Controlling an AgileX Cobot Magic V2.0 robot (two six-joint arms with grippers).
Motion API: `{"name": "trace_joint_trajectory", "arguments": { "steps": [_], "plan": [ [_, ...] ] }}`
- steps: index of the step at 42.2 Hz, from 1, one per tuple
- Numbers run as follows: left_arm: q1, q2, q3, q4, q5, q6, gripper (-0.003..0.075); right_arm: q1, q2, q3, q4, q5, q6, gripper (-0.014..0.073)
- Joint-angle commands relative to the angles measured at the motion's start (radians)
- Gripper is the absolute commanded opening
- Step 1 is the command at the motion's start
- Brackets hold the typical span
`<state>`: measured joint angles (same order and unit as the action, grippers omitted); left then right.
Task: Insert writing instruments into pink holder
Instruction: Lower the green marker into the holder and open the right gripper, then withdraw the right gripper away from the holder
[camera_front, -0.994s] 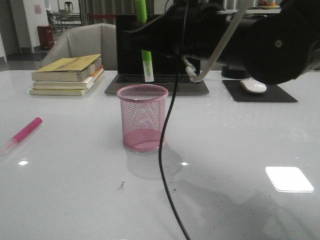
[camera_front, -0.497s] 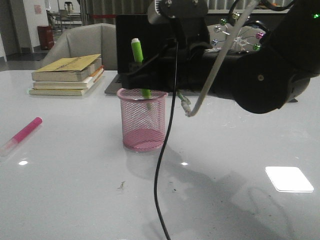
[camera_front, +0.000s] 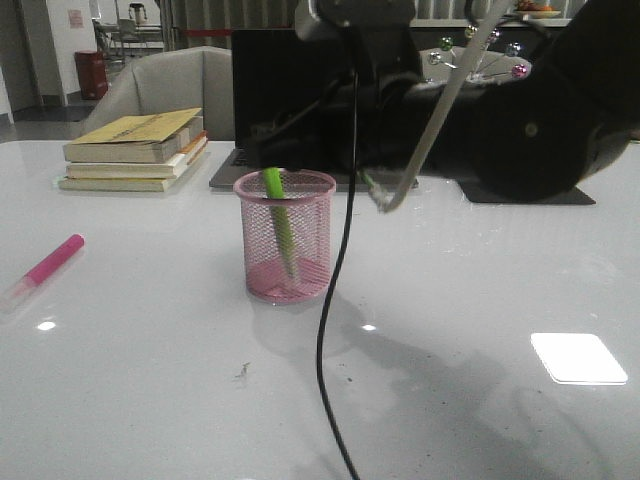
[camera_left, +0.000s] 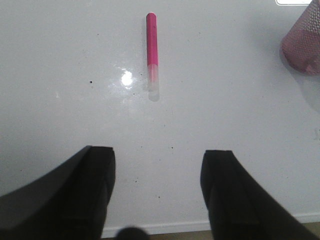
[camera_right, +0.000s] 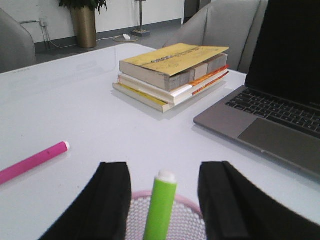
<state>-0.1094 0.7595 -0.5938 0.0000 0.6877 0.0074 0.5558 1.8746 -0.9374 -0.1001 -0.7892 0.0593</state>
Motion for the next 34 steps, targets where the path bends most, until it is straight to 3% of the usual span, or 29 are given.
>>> {"name": "trace_joint_trajectory", "arguments": {
  "steps": [1, 11, 21, 28, 34],
  "plan": [
    [-0.006, 0.000, -0.035, 0.000, -0.054, -0.007, 0.0433, -0.004, -0.172, -0.031, -0.009, 0.070, 0.001, 0.0435],
    [-0.006, 0.000, -0.035, 0.000, -0.069, -0.007, 0.0433, -0.006, -0.523, -0.031, -0.009, 0.799, 0.000, 0.0435],
    [-0.006, 0.000, -0.035, 0.000, -0.100, -0.007, 0.0433, -0.006, -0.771, -0.030, -0.009, 1.365, 0.000, 0.0435],
    [-0.006, 0.034, -0.041, 0.000, -0.093, -0.007, 0.0445, -0.004, -0.889, 0.037, -0.009, 1.514, -0.003, 0.0435],
    [-0.006, 0.137, -0.089, 0.000, -0.064, -0.007, 0.0558, -0.004, -1.004, 0.135, -0.009, 1.499, -0.003, 0.0435]
  ]
}}
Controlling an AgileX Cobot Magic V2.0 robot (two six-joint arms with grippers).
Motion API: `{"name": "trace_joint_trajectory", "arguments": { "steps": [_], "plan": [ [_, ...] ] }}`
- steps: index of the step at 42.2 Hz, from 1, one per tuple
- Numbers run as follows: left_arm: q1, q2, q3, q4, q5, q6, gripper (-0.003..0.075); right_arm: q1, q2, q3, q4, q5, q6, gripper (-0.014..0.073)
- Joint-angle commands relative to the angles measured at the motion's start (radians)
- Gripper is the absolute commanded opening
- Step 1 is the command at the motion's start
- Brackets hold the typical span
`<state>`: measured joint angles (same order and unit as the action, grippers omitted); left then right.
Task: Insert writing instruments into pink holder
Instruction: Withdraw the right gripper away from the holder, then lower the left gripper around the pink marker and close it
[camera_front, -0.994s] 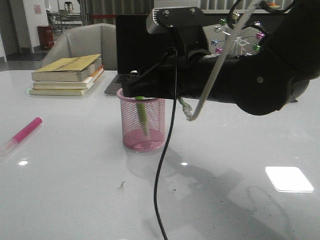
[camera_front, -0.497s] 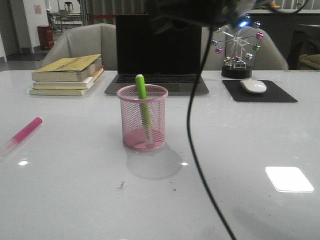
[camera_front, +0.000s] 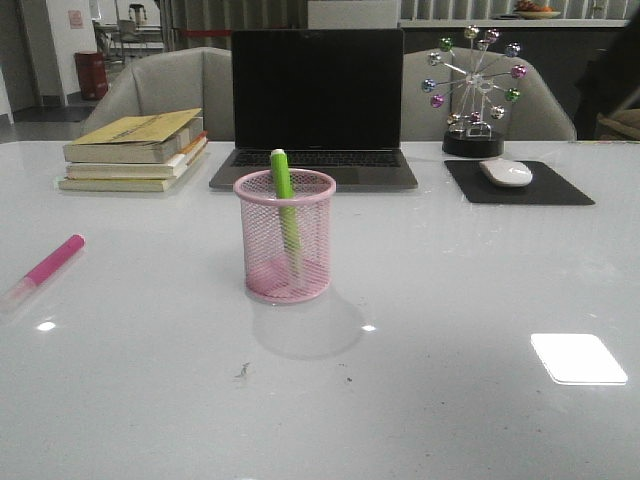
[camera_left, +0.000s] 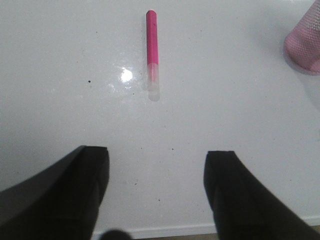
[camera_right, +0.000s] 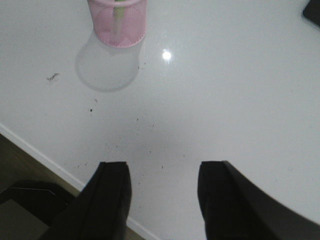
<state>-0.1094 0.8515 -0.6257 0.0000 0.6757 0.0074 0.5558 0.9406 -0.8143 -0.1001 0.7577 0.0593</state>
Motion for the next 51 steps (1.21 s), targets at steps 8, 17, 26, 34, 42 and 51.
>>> {"name": "trace_joint_trajectory", "arguments": {
  "steps": [8, 17, 26, 34, 42, 51],
  "plan": [
    [-0.006, 0.241, -0.163, -0.006, -0.021, -0.007, 0.0624, -0.004, -0.166, 0.080, -0.009, -0.055, -0.003, 0.0435],
    [-0.006, 0.483, -0.311, -0.013, 0.001, -0.007, 0.0624, -0.004, -0.182, 0.082, -0.009, -0.054, -0.003, 0.0435],
    [-0.006, 0.709, -0.468, -0.014, 0.002, -0.007, 0.0615, -0.004, -0.182, 0.082, -0.009, -0.054, -0.003, 0.0435],
    [-0.006, 0.886, -0.609, -0.014, 0.007, -0.007, 0.0562, -0.004, -0.182, 0.082, -0.009, -0.054, -0.003, 0.0435],
    [-0.006, 1.019, -0.747, -0.010, 0.027, -0.007, 0.0489, -0.004, -0.182, 0.082, -0.009, -0.054, -0.003, 0.0435],
    [-0.006, 1.122, -0.856, 0.028, 0.097, -0.007, 0.0430, -0.004, -0.182, 0.082, -0.009, -0.054, -0.003, 0.0435]
  ]
}}
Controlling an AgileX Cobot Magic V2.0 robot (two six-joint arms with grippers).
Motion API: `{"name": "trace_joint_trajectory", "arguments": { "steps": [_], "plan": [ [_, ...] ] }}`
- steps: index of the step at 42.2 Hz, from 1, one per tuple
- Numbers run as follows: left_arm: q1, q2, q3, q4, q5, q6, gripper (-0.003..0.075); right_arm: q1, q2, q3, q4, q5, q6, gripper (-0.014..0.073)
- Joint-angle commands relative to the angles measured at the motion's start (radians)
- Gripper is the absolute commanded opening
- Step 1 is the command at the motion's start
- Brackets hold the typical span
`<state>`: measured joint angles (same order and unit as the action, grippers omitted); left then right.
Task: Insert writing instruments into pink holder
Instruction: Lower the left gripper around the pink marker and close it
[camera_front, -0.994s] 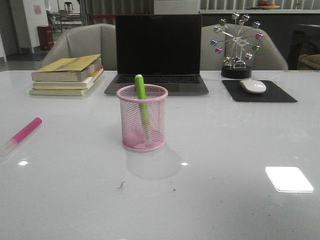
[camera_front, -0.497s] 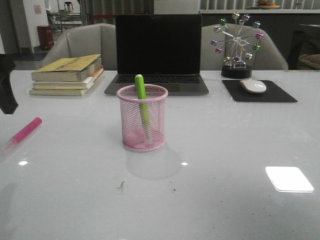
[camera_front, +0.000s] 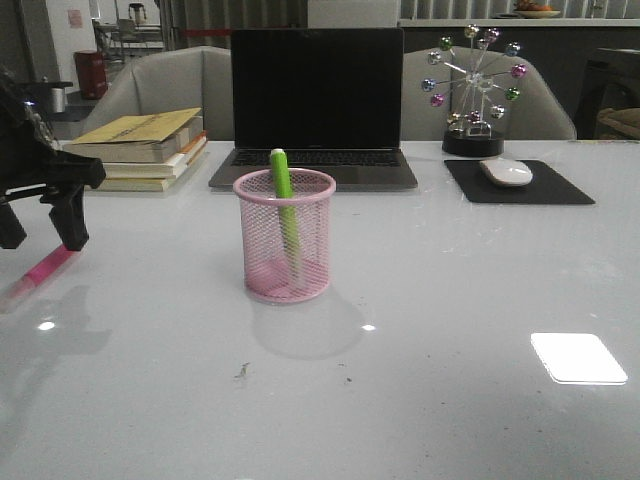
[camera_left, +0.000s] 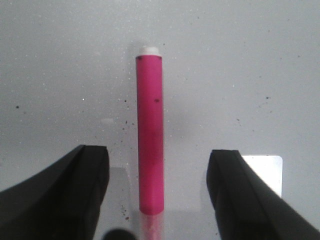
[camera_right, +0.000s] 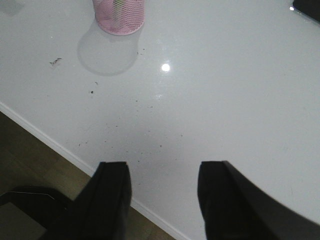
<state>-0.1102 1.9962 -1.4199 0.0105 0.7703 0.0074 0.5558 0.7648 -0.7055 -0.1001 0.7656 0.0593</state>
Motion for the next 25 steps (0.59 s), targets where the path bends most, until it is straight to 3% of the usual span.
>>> {"name": "trace_joint_trajectory", "arguments": {
  "steps": [1, 12, 25],
  "plan": [
    [-0.005, -0.016, -0.072, 0.026, 0.005, -0.007, 0.0424, -0.004, -0.006, -0.027, -0.009, -0.062, -0.003, 0.0435],
    [-0.005, 0.044, -0.147, 0.036, 0.002, -0.007, 0.0381, -0.004, -0.006, -0.026, -0.009, -0.062, -0.003, 0.0435],
    [-0.005, 0.086, -0.174, 0.036, -0.019, -0.007, 0.0381, -0.004, -0.006, -0.026, -0.009, -0.062, -0.003, 0.0435]
  ]
}}
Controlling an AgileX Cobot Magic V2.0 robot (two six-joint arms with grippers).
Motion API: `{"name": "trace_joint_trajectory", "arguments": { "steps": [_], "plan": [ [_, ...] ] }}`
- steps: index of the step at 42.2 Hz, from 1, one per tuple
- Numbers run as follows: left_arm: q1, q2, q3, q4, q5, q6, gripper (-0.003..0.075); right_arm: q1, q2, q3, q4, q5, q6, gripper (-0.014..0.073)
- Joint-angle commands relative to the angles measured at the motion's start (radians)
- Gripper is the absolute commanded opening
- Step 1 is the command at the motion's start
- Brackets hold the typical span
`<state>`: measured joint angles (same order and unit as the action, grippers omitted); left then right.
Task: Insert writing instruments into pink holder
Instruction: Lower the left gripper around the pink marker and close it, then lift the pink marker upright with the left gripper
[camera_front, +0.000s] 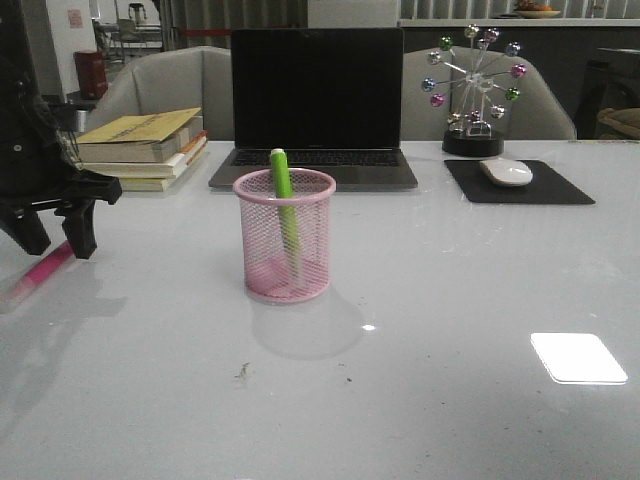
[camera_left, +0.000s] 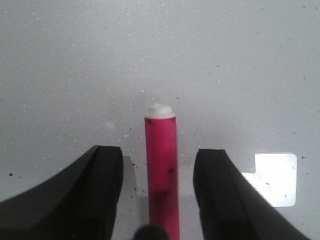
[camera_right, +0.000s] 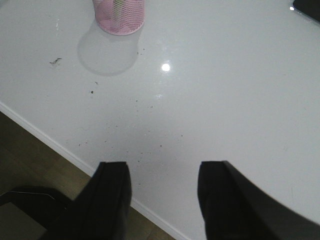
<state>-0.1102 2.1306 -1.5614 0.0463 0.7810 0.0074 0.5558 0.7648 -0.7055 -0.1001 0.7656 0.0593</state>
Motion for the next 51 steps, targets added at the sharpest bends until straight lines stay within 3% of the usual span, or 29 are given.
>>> {"name": "trace_joint_trajectory", "arguments": {
  "steps": [1, 17, 27, 33, 44, 51],
  "plan": [
    [-0.005, -0.048, -0.032, 0.000, -0.030, -0.007, 0.0381, -0.004, -0.006, -0.026, -0.009, -0.062, -0.003, 0.0435],
    [-0.005, -0.045, -0.032, 0.000, -0.026, -0.007, 0.0368, -0.004, -0.006, -0.026, -0.009, -0.062, -0.003, 0.0435],
    [-0.005, -0.045, -0.032, 0.000, -0.021, -0.007, 0.0169, -0.004, -0.006, -0.026, -0.009, -0.062, -0.003, 0.0435],
    [-0.005, -0.047, -0.032, 0.000, -0.017, -0.007, 0.0090, -0.004, -0.006, -0.026, -0.009, -0.062, -0.003, 0.0435],
    [-0.005, -0.152, -0.030, -0.022, -0.039, -0.007, 0.0091, -0.004, -0.006, -0.026, -0.009, -0.062, -0.003, 0.0435],
    [-0.012, -0.332, 0.089, -0.093, -0.195, -0.007, 0.0091, -0.004, -0.006, -0.026, -0.009, -0.062, -0.003, 0.0435]
  ]
}}
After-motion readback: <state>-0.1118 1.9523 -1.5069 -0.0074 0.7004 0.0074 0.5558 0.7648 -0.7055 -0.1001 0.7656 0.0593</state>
